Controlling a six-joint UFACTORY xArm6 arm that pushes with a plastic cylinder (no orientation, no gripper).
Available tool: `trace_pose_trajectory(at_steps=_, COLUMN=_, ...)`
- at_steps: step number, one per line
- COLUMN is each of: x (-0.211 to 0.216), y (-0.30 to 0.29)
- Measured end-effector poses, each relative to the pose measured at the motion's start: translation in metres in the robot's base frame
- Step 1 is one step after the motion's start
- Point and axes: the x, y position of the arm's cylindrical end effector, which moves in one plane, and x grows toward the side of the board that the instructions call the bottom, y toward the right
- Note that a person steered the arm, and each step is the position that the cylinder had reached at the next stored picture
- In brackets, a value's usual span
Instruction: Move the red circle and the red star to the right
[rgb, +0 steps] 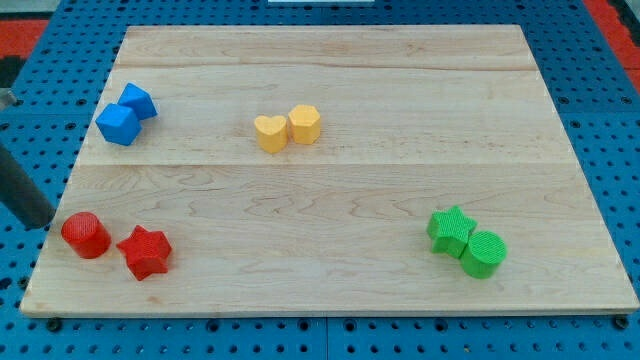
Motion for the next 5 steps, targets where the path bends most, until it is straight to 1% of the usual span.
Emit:
trace_pose_trajectory(at_steps=2, x=0.0, y=0.0)
trace_pose_trajectory(at_steps=3, x=0.007, y=0.027)
trace_pose_trajectory(at_steps=4, x=0.022, y=0.068)
trace_pose_trajectory(at_steps=5, x=0.028, y=0.097)
